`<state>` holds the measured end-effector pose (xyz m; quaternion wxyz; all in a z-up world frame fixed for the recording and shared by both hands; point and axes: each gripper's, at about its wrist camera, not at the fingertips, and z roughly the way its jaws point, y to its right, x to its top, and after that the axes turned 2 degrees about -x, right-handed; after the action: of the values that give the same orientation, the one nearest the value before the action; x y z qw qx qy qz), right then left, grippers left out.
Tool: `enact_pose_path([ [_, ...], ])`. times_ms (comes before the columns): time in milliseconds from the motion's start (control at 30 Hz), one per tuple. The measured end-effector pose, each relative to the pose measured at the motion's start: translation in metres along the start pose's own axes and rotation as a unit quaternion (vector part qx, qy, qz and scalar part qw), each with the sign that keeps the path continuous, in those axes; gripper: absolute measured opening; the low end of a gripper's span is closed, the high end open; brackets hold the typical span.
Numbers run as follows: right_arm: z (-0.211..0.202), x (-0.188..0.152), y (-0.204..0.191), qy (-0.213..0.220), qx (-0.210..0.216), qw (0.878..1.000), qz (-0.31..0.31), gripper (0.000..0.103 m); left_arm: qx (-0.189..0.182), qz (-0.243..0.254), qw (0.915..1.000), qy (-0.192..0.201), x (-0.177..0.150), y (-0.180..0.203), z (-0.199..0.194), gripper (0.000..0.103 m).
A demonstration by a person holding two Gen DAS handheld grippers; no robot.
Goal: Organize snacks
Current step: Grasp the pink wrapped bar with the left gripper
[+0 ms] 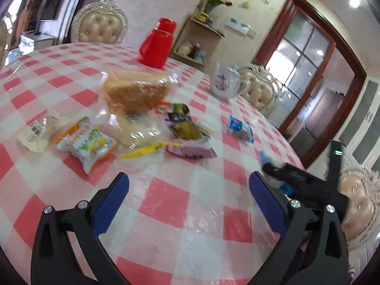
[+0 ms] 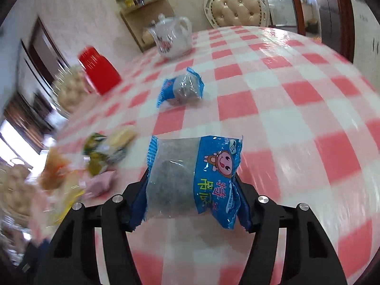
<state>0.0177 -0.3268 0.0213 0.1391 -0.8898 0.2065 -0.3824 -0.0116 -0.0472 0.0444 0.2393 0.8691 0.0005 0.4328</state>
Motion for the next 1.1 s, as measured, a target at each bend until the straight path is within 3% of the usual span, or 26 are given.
enact_pose_path([
  [67, -0.018, -0.01, 0.014, 0.019, 0.032, 0.999, 0.024, 0.06, -0.005, 0.018, 0.9997, -0.014, -0.003, 0.009, 0.005, 0.101],
  [133, -0.024, -0.017, 0.02, 0.027, 0.035, 0.998, 0.033, 0.061, -0.008, 0.033, 0.9985, -0.043, -0.005, 0.02, 0.02, 0.101],
  [200, -0.023, -0.02, 0.028, 0.016, 0.049, 0.997, 0.057, 0.061, 0.013, 0.065, 0.9954, -0.07, -0.004, 0.034, 0.039, 0.101],
  [300, -0.026, -0.018, 0.028, 0.022, 0.051, 0.997, 0.057, 0.061, 0.063, 0.135, 0.9842, -0.097, 0.004, 0.054, 0.073, 0.101],
  [467, -0.021, -0.015, 0.024, 0.022, 0.049, 0.998, 0.038, 0.061, 0.086, 0.185, 0.9723, -0.114, 0.023, 0.058, 0.123, 0.101],
  [633, -0.017, -0.014, 0.026, 0.017, 0.052, 0.998, 0.041, 0.061, 0.079, 0.225, 0.9607, -0.142, 0.034, 0.055, 0.153, 0.101],
  [667, -0.017, -0.013, 0.027, 0.015, 0.054, 0.997, 0.044, 0.061, 0.07, 0.227, 0.9599, -0.148, 0.034, 0.054, 0.155, 0.092],
  [733, -0.016, -0.013, 0.028, 0.014, 0.056, 0.997, 0.046, 0.062, 0.054, 0.232, 0.9587, -0.155, 0.032, 0.056, 0.153, 0.06],
  [833, -0.016, -0.014, 0.029, 0.013, 0.058, 0.997, 0.047, 0.062, 0.04, 0.272, 0.9504, -0.145, 0.023, 0.066, 0.138, 0.051],
  [900, -0.016, -0.014, 0.029, 0.013, 0.058, 0.997, 0.05, 0.062, 0.03, 0.298, 0.9445, -0.136, 0.015, 0.074, 0.123, 0.038],
  [1000, -0.016, -0.014, 0.032, 0.012, 0.06, 0.996, 0.057, 0.062, -0.004, 0.301, 0.9439, -0.135, 0.007, 0.074, 0.099, 0.037],
  [1100, -0.015, -0.014, 0.035, 0.011, 0.061, 0.996, 0.065, 0.062, -0.015, 0.317, 0.9379, -0.14, -0.006, 0.07, 0.084, 0.037],
])
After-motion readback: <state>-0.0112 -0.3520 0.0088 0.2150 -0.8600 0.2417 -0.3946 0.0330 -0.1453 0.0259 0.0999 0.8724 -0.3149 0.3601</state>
